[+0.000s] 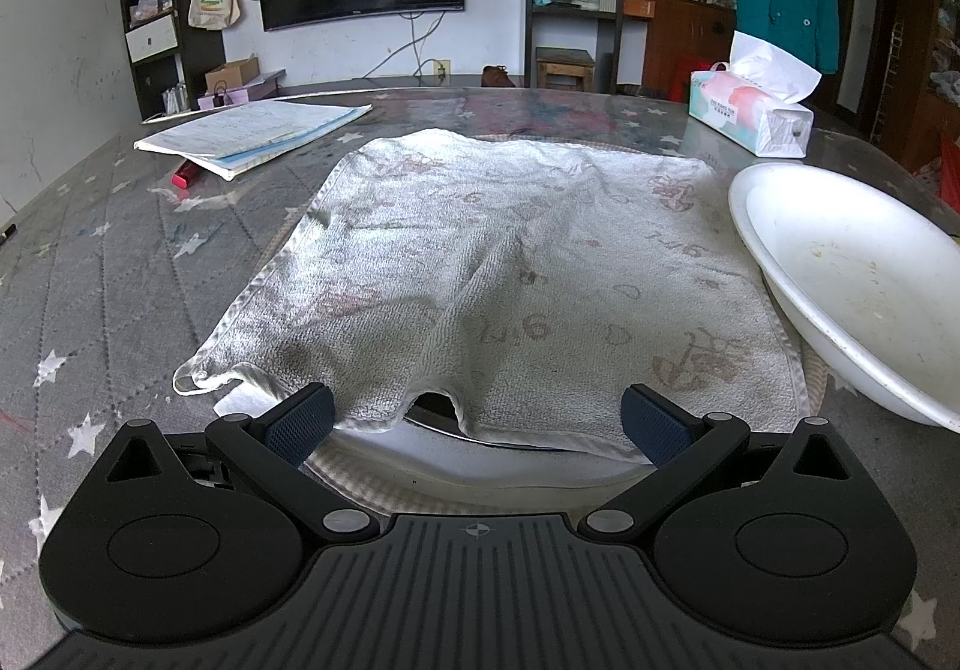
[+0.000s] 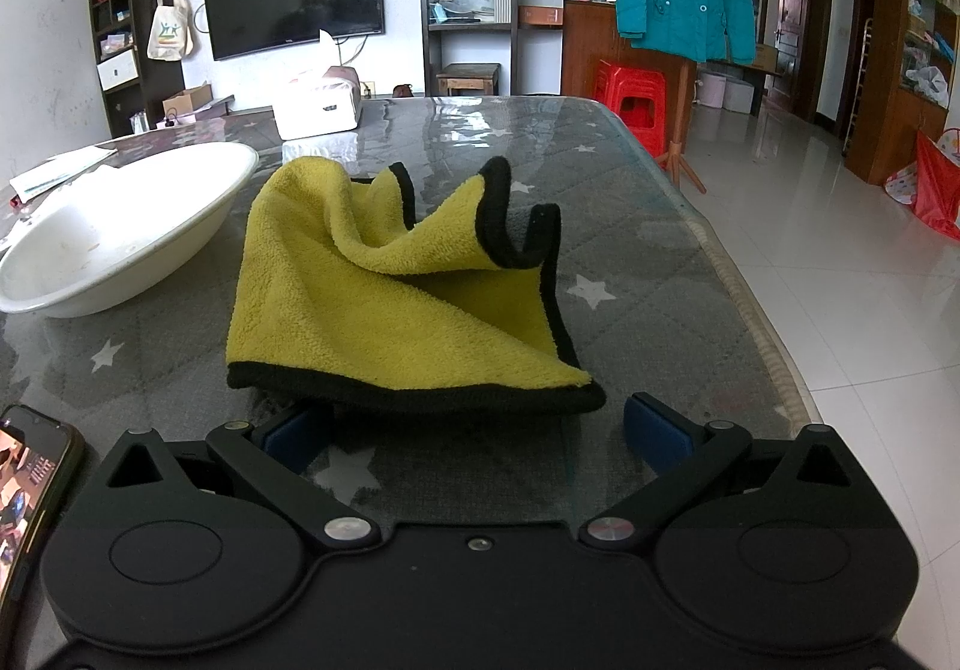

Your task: Clean bowl

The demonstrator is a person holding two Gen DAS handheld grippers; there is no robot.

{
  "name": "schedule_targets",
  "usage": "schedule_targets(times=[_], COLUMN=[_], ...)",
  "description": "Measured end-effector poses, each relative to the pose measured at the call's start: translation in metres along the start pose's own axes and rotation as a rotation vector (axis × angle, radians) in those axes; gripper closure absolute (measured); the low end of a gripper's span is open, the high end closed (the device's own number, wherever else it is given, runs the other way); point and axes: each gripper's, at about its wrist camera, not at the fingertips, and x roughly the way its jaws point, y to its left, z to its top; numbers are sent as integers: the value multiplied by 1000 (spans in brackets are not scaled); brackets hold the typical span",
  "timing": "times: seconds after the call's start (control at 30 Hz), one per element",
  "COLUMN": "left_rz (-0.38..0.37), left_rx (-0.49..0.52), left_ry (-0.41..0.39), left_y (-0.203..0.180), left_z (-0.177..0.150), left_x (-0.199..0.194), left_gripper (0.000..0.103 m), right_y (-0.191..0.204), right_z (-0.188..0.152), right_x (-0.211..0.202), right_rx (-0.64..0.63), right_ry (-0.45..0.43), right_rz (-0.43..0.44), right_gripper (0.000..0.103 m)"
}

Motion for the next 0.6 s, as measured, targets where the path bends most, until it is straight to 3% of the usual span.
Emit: schedule_targets(times=[0.6], left_rz=[7], left_rx=[7], left_ry=[0], left_y=[-2], left_z=[0], left_x=[-1], left_gripper=[0], right_y=[2], right_z=[1], right_x=[-1], right_rx=[-2], right_ry=[0], right_rz=[-2], right_gripper=[0])
